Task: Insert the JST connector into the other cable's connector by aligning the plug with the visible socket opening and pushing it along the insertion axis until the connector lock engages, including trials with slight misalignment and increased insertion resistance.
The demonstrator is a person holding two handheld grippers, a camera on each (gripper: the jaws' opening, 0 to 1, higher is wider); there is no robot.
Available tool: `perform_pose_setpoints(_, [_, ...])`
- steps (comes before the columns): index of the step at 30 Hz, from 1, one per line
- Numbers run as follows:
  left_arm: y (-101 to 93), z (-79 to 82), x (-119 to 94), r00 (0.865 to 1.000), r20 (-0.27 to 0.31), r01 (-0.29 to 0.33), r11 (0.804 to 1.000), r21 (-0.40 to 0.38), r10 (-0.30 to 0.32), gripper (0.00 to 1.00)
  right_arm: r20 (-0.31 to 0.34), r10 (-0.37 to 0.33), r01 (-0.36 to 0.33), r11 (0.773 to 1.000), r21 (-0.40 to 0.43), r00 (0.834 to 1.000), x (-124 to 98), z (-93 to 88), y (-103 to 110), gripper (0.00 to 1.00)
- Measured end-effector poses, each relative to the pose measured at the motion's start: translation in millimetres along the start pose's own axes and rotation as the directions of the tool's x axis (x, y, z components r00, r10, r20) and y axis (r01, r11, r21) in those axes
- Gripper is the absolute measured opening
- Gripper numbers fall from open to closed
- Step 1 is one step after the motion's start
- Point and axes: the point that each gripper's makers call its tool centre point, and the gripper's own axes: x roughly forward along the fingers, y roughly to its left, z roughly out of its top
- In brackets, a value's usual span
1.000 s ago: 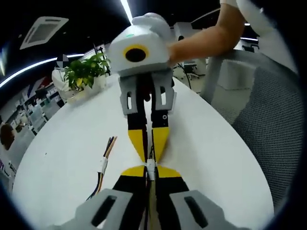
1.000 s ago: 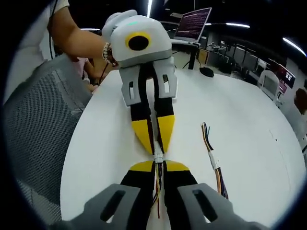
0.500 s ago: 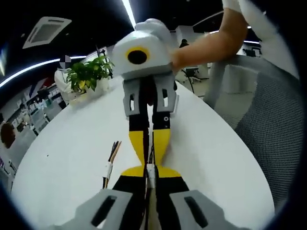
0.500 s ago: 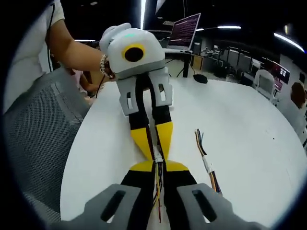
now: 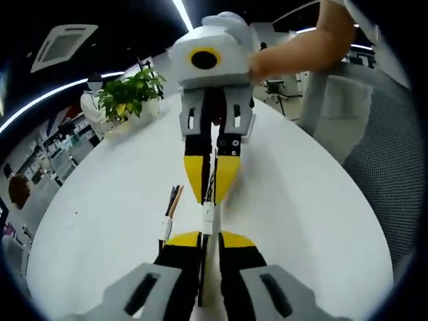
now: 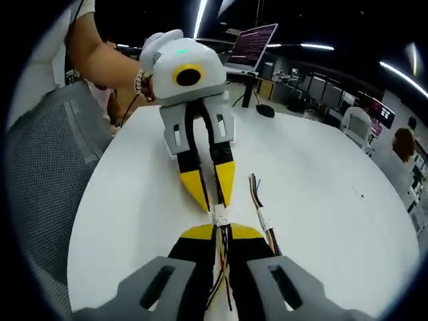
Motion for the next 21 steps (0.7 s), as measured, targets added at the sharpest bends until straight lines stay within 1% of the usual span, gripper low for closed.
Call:
perform_pose_setpoints(2, [5.4, -2.5, -1, 1.0, 0.0, -0.016, 1.0, -0.025, 0.016, 0.03, -0.014, -0.001, 0.001, 1.0, -0.015, 1.0, 3, -5.3, -1, 0.03])
perform_pose_setpoints(5, [10.7, -4.2, -3, 1.0, 0.008, -0.028, 0.998, -0.059, 0.029, 0.03, -0.026, -0.021, 0.02, 0.999, -0.035, 0.999, 6, -10.1, -5, 0.04])
perform_pose_setpoints(6, [13.3, -6.0, -3, 0.999, 0.005, -0.034, 0.997, -0.065, 0.034, 0.04, -0.026, -0.031, 0.029, 0.998, -0.057, 0.999, 7, -9.6, -7, 0.04])
perform_pose_setpoints(8, [16.2, -10.3, -2, 0.999, -0.003, -0.041, 0.995, -0.094, 0.041, 0.04, -0.023, -0.035, 0.033, 0.997, -0.069, 0.999, 9, -7.9, -8, 0.04])
perform_pose_setpoints(10, [16.1, -12.8, -1, 0.999, -0.001, -0.037, 0.994, -0.107, 0.037, 0.04, -0.022, -0.042, 0.04, 0.996, -0.08, 0.999, 12, -7.9, -8, 0.04])
perform_pose_setpoints(12, [15.8, -14.4, -1, 0.999, -0.005, -0.039, 0.992, -0.118, 0.039, 0.04, -0.038, -0.057, 0.053, 0.992, -0.112, 0.998, 15, -11.2, -11, 0.04])
perform_pose_setpoints(14, [14.5, -15.0, -1, 0.999, -0.003, -0.039, 0.991, -0.128, 0.039, 0.04, -0.038, -0.062, 0.057, 0.991, -0.118, 0.997, 16, -12.0, -11, 0.05])
perform_pose_setpoints(17, [10.2, -9.9, -1, 0.998, 0.048, -0.018, 0.986, -0.166, 0.027, 0.05, -0.036, -0.061, 0.057, 0.992, -0.115, 0.997, 18, -12.8, -11, 0.05])
perform_pose_setpoints(18, [10.9, -10.0, -2, 0.998, 0.054, -0.024, 0.982, -0.188, 0.035, 0.05, -0.042, -0.066, 0.061, 0.991, -0.121, 0.997, 19, -14.1, -11, 0.05])
perform_pose_setpoints(20, [11.3, -10.9, -3, 0.998, 0.055, -0.03, 0.98, -0.198, 0.042, 0.06, -0.042, -0.079, 0.074, 0.991, -0.112, 0.996, 19, -14.5, -14, 0.06])
perform_pose_setpoints(21, [11.4, -11.3, -3, 0.997, 0.059, -0.031, 0.978, -0.207, 0.044, 0.06, -0.04, -0.083, 0.078, 0.992, -0.101, 0.996, 18, -15.0, -14, 0.09])
